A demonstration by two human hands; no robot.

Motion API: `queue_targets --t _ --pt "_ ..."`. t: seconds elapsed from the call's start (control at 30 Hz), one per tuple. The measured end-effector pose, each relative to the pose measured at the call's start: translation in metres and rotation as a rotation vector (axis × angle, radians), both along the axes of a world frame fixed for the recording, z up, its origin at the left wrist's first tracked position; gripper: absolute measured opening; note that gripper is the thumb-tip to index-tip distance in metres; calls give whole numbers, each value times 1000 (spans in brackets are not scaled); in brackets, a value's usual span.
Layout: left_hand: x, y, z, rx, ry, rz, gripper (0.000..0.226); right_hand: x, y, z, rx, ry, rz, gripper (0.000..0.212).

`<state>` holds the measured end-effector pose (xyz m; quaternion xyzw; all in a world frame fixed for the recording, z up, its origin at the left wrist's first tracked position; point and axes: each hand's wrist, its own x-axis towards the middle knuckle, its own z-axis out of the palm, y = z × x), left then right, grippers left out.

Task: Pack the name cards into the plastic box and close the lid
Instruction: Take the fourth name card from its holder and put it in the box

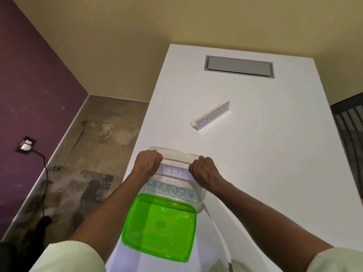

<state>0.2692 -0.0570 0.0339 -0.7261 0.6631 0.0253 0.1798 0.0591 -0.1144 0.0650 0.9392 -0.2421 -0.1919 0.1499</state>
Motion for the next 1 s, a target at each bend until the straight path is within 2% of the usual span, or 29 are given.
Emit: queue_targets --t 0.3,0.5,0.57,0.63,0.7,0.83,1.0 --pt "-4 -2 2 4 34 -3 25 0 -1 -11 2 -31 -5 23" --pt "-10 2 12 18 -13 1 10 0 -1 -12 -5 -80 -20 22" --pt "-12 6 17 -41 -42 -18 24 0 -1 -9 8 -123 -26 21" --pt "-14 9 18 -74 -43 -6 25 -1 0 -7 31 -162 -35 19" --pt "-16 9 22 -116 6 9 23 -3 -1 -5 104 -245 -39 17" --pt "-24 4 32 -174 109 139 19 -12 -1 9 200 -432 -116 29" --pt "-37 -6 42 -398 392 477 14 -30 -2 18 220 -539 -226 30"
